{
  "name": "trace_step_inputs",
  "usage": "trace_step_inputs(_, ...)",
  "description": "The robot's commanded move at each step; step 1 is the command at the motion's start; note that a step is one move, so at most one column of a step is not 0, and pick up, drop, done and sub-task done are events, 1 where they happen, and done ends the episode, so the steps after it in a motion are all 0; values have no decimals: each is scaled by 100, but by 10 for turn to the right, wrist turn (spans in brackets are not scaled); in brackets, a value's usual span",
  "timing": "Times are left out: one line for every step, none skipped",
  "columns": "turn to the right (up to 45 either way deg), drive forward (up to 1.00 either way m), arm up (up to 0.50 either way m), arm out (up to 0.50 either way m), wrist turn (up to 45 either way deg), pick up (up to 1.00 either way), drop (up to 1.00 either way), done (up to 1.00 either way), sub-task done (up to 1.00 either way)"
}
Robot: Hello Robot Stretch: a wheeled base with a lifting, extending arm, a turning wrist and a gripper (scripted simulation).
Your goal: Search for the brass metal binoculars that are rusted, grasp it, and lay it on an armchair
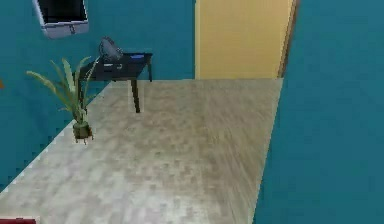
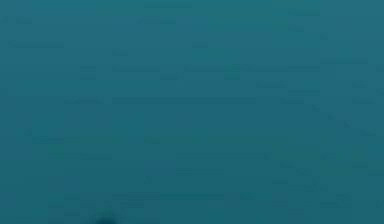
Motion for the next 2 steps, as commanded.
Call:
trace_step_inputs(0,70,0,0,0,0,0,0,0)
trace_step_inputs(-60,0,0,0,0,0,0,0,0)
